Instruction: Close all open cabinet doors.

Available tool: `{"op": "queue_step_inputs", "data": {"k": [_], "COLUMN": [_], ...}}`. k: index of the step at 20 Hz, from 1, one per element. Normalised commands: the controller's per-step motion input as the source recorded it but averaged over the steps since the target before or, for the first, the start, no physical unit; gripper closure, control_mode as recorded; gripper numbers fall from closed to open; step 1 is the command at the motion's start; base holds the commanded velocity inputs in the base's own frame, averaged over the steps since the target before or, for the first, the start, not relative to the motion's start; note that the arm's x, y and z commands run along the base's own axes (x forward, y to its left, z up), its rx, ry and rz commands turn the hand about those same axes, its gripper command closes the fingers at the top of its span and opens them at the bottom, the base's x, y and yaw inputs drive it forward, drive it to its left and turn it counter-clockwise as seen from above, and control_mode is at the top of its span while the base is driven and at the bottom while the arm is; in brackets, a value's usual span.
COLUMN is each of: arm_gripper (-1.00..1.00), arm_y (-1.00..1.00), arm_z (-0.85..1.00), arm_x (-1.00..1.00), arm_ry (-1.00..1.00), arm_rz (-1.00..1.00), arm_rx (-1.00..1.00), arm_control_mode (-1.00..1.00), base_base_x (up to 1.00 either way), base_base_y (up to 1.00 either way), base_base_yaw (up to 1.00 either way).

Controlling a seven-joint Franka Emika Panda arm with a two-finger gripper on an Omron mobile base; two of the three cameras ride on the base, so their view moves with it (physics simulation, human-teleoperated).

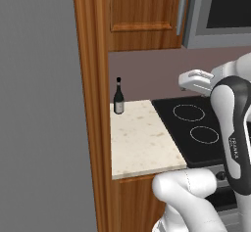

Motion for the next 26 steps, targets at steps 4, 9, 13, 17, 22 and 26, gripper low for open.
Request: {"op": "queue_step_inputs", "data": {"k": [4,9,13,17,22,26], "arm_gripper": [-1.00,-1.00,-1.00,-1.00,-1.00,-1.00], "arm_y": [0.00,0.00,0.00,0.00,0.00,0.00], "arm_z": [0.00,0.00,0.00,0.00,0.00,0.00], "arm_x": [0.00,0.00,0.00,0.00,0.00,0.00], "arm_ry": [0.00,0.00,0.00,0.00,0.00,0.00], "arm_rz": [0.00,0.00,0.00,0.00,0.00,0.00], "arm_rx": [0.00,0.00,0.00,0.00,0.00,0.00], "arm_control_mode": [-1.00,-1.00,1.00,1.00,1.00,1.00], "base_base_x": [0.00,0.00,0.00,0.00,0.00,-0.02], "base_base_y": [0.00,0.00,0.00,0.00,0.00,0.00], "base_base_yaw": [0.00,0.00,0.00,0.00,0.00,0.00]}}
